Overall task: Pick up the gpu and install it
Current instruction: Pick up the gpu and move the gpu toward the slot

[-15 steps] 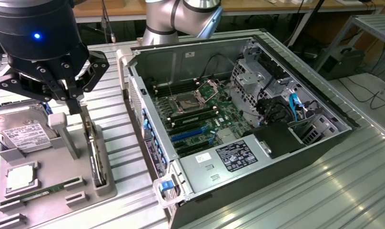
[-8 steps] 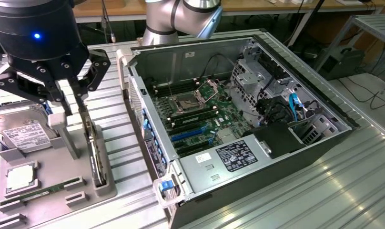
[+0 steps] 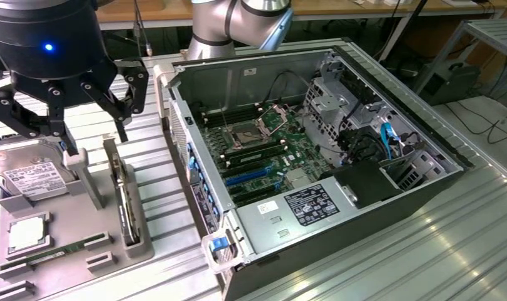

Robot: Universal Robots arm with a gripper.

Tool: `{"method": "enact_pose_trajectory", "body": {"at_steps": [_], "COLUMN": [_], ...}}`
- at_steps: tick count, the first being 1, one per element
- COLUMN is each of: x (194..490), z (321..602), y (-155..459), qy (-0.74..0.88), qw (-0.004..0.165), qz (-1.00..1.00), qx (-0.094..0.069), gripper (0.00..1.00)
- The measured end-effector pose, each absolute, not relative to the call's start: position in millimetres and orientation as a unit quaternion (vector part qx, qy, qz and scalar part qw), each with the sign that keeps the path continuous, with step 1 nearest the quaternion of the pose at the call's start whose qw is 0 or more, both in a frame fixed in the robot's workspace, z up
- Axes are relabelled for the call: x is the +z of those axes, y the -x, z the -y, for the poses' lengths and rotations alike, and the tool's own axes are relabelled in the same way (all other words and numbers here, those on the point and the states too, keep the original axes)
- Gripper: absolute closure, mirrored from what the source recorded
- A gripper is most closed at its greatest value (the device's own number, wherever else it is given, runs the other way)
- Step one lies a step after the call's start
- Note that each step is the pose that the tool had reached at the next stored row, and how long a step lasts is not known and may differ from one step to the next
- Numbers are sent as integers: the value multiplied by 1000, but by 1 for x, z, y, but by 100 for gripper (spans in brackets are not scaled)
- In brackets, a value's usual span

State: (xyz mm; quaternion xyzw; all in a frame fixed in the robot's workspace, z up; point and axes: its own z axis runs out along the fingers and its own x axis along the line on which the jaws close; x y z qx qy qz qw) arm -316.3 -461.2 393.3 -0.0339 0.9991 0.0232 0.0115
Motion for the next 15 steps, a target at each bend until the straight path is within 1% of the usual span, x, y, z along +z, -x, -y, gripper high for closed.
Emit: {"method": "enact_pose_trajectory", "body": {"at_steps": [15], "x": [388], "z": [461], "y": [316], "qy": [22], "qw": [12], "qz": [-999], "qx": [23], "gripper": [40]}}
